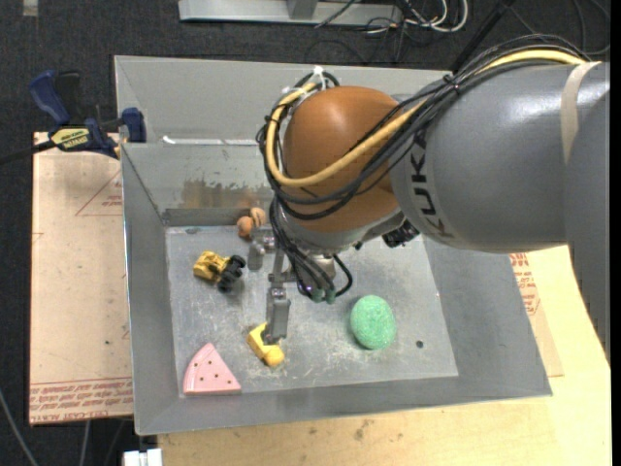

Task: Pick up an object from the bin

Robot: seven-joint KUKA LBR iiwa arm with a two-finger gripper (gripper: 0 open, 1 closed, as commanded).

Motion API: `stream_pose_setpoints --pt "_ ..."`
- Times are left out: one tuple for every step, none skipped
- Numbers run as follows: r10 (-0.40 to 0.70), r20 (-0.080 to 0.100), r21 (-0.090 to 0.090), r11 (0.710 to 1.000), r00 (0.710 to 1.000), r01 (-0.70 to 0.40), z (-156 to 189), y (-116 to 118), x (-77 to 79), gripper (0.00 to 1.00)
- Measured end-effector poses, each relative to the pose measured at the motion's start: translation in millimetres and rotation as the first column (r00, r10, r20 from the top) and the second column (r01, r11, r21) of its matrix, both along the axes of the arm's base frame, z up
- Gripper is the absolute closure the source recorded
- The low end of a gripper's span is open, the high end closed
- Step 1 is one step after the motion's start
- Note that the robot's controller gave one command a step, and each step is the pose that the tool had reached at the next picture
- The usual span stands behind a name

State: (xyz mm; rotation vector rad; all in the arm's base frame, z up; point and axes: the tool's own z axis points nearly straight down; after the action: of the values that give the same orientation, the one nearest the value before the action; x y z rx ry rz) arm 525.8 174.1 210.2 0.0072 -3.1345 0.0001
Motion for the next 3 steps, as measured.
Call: stream_pose_setpoints --pt "-0.004 0.008 0.001 1.0 1.0 0.004 5 -1 1.7 0.0" --pt "0.102 0.014 0.003 0.995 0.995 -0.102 -15 -11 17.9 0.0" --pt "0.206 0.012 0.0 0.979 0.979 -0.206 -61 -22 44.4 0.0"
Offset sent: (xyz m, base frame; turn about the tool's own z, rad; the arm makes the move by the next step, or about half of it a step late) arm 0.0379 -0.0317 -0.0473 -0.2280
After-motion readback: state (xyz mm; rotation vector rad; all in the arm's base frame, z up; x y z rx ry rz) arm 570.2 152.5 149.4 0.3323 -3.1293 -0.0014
